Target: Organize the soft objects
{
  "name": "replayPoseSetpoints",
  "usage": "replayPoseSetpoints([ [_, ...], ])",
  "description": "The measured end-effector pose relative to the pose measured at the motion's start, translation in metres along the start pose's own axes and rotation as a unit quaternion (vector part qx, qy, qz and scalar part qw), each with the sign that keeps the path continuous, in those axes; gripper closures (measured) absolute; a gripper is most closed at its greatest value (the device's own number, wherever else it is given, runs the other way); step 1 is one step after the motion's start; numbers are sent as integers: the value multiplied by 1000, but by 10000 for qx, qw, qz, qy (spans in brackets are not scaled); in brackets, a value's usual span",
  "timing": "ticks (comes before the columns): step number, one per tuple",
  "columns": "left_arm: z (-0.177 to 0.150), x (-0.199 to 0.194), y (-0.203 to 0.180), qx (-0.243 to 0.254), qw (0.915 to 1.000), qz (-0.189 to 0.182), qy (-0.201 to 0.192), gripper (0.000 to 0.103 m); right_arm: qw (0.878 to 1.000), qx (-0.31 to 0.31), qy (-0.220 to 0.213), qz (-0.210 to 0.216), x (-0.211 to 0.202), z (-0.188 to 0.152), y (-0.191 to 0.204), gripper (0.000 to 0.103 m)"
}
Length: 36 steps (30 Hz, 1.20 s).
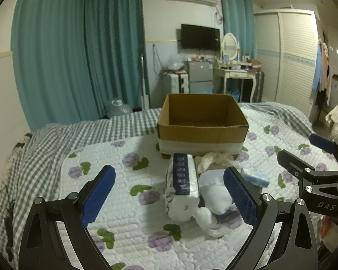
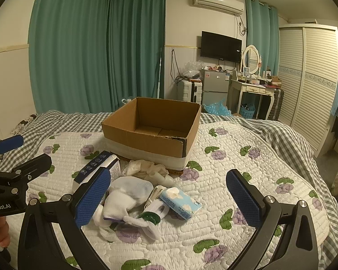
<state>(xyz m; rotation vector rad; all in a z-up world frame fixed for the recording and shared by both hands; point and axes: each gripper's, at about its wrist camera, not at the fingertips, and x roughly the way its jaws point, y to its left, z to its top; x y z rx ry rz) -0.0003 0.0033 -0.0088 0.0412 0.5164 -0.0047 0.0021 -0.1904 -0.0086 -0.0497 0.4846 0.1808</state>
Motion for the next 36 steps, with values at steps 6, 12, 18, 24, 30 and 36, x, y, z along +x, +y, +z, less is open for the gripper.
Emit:
replayPoseSetpoints([
  [6,0,0,0,9,10000,-8,3,4,10000,-1,7,-2,1,0,0,0],
  [12,1,0,0,2,10000,-3,4,4,10000,-12,22,8,0,0,1,0],
  [18,1,0,0,5,10000,-6,7,4,10000,-28,26,11,-1,0,1,0],
  [24,1,0,0,0,10000,0,-4,4,10000,-43,16,10,-1,1,2,0],
  [30,4,-8,8,-67,9999,85,25,4,10000,-9,10,25,-9,9,-1,0],
  [36,26,-35,22,-193,9994,280,-78,4,9999,114,-30,3,-23,24,-11,0],
])
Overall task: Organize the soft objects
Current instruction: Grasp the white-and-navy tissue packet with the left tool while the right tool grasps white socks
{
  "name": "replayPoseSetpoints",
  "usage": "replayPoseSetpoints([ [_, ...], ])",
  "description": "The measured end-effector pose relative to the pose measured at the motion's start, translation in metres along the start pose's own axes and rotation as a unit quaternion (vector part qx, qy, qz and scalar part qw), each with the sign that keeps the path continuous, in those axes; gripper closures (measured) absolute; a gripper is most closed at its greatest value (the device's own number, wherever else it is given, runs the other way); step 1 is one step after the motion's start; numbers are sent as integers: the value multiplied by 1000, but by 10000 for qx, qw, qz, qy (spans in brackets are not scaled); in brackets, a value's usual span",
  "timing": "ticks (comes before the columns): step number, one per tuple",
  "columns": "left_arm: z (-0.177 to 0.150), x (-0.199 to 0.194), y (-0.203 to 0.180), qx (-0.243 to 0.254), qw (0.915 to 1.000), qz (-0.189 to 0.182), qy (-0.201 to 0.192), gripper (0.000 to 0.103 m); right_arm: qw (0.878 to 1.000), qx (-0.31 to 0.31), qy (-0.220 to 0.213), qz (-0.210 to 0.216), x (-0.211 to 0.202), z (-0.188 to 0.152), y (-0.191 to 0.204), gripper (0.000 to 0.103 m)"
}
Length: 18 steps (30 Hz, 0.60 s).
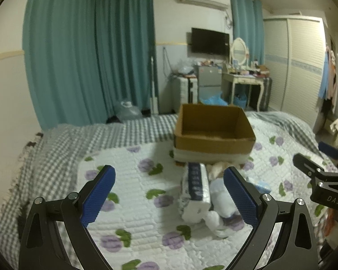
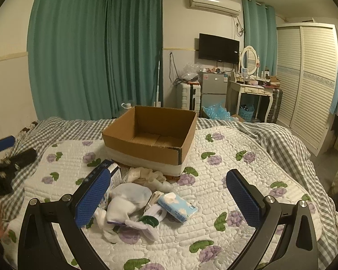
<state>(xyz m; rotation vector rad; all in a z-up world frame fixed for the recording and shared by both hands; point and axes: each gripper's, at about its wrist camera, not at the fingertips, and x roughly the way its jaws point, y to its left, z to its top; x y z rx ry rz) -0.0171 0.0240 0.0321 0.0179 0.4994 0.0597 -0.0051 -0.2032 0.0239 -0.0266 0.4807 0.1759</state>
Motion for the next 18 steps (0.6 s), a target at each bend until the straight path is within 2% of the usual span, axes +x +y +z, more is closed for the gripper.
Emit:
replayPoseSetpoints([
  [3,5,-9,4,-5,10000,23,50,4,9999,-17,104,68,-5,5,-1,0],
  [6,-2,-1,3,-37,9995,-55,303,4,9995,-98,257,139,-3,1,2,0],
  [14,-50,70,-23,-114,9912,-363,1268,6,9958,-128,877,225,44,-38,-2,0],
  [18,-62,97,-37,27,9885,-351,1471,7,9926,-154,1161,308,65,-54,-3,0],
])
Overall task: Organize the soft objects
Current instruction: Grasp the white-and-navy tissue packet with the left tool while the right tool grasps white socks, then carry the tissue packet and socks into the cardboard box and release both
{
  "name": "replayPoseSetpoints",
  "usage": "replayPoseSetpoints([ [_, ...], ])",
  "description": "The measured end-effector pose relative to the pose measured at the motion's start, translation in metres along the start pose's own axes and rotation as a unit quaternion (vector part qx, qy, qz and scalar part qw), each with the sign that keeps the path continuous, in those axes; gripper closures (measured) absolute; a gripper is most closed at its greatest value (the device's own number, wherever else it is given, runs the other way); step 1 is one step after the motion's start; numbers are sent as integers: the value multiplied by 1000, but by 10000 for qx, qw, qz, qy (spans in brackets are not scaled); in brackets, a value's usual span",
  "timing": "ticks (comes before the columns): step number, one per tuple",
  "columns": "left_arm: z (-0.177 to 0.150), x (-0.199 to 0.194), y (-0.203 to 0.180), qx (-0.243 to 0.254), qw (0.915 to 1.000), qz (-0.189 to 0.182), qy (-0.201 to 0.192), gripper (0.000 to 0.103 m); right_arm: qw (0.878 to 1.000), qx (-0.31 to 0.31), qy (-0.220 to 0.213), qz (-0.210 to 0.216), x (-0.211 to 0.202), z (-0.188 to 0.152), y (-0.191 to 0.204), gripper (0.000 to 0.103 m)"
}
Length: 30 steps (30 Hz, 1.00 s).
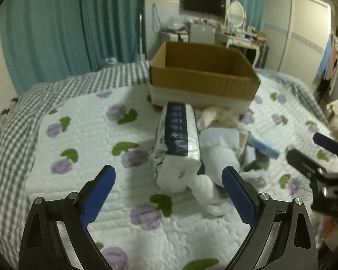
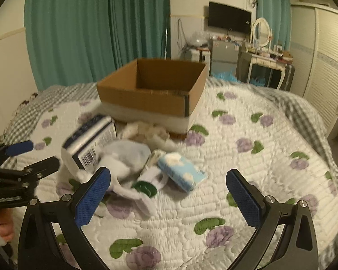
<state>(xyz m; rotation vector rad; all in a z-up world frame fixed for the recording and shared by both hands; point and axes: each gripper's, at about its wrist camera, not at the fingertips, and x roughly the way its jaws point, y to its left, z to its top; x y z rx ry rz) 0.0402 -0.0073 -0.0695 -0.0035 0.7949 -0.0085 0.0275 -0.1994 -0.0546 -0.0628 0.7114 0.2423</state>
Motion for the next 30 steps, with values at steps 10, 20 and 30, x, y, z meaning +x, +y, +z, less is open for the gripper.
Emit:
replayPoseSetpoints([
  [10,6,37,-2,263,9997,-12,16,11,9971,125,741,86,51,-20,4,8],
  [20,2,45,0,504,9980,-394,8,59,9924,206,1068,568,82,-24,19,30],
  [30,-7,22,10,372,9990,-256,-1,61,9921,276,889,844,78,-23,22,66],
])
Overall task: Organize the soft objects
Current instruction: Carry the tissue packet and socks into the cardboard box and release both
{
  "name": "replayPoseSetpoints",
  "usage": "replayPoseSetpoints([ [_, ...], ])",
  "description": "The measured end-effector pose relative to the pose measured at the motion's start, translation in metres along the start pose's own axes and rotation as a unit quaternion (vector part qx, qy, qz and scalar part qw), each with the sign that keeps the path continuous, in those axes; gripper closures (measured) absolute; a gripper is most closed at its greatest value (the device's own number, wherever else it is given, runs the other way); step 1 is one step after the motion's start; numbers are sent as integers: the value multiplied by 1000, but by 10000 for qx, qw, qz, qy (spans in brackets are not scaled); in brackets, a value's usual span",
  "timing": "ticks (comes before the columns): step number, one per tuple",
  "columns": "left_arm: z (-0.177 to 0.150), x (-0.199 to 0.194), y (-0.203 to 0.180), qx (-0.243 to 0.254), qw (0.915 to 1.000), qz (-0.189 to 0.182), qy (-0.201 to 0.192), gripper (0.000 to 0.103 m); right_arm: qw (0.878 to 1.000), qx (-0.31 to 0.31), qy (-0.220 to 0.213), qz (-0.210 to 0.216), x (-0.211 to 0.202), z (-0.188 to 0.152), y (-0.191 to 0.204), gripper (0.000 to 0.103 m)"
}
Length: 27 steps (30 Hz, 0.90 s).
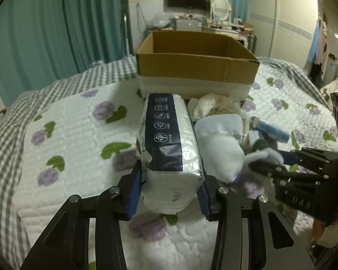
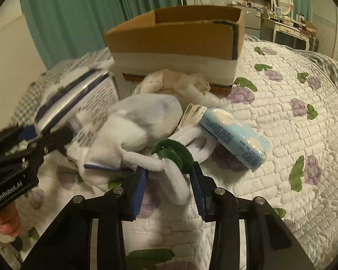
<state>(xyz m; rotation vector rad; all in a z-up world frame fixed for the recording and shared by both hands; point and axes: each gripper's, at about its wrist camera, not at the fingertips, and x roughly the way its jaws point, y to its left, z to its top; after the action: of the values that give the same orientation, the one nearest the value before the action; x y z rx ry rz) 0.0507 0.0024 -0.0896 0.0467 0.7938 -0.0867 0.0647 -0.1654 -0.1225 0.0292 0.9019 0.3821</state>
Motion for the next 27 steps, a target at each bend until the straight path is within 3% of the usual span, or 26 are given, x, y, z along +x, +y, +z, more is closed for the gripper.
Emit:
replayPoseSetpoints([
  [4,-2,-14,6,-148,9998,128,6,61,9998,110,-174,-14,-13,2,-2,72],
  [5,-3,-19,6,-134,9998,156,-20,61,9997,95,-245,-18,-19,2,-1,81],
  [7,-3,-32,5,-116,9996,213,-108,61,9994,80,-329,-44,-28,4,1,81],
  [8,-3,-38,5,-120,9996,225,-150,61,9993,77,-375,-45,-33,5,2,87],
  [19,8,-80,2,-144,9984,257,-478,61,9958,-13,-902,128,-83,11,11,91],
  [27,60,-92,-3,-9,9954,205,-936,61,9850,-382,-1670,225,-131,77,15,91],
])
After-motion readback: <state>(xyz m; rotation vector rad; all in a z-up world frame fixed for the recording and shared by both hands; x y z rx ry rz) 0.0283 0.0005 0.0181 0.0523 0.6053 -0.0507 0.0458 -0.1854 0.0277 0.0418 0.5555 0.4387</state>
